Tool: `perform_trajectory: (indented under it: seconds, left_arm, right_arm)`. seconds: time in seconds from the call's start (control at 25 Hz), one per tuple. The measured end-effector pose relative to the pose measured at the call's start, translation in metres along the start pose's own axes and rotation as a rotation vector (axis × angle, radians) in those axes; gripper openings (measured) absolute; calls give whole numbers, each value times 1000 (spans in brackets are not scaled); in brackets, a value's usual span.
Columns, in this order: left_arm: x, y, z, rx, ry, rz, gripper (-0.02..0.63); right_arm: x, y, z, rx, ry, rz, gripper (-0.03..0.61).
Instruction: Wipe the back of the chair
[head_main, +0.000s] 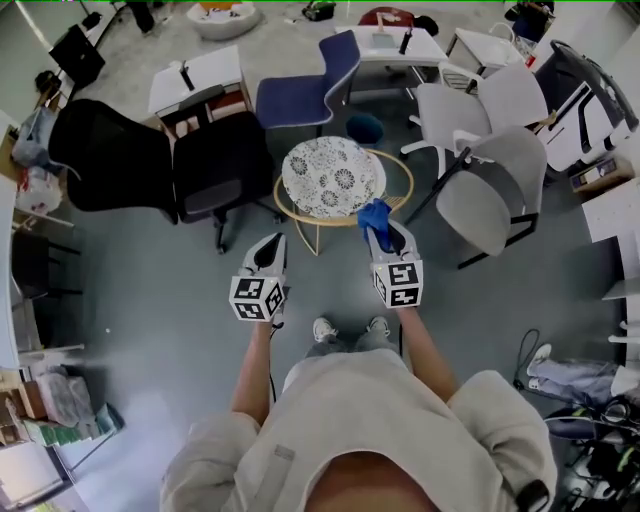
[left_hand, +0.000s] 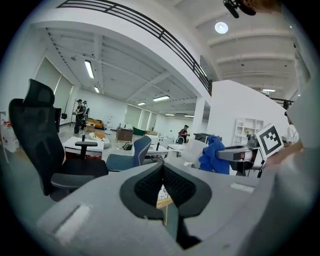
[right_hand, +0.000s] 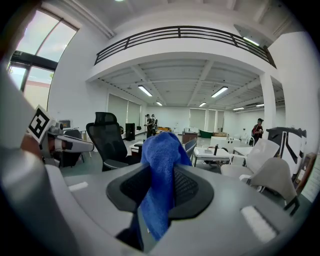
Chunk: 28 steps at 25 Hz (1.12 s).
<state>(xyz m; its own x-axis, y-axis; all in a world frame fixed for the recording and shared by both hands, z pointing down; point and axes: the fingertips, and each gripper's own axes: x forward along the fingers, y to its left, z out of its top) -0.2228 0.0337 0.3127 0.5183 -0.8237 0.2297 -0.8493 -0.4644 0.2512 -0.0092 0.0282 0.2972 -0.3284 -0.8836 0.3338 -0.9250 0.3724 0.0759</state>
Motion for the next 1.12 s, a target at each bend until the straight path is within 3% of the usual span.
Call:
perform_trajectory:
  seconds: [0.28, 0.76, 1.12]
  left_arm:
    - [8, -4, -25, -33, 30, 7, 3]
    - [26, -18, -70, -76, 94, 106, 3]
    - [42, -8, -104, -100, 125, 177, 2]
  right_arm:
    - [16, 8, -28, 11, 61, 52, 107]
    - [48, 19, -85, 32, 148, 201, 107]
    - [71, 19, -120, 48, 194, 249, 107]
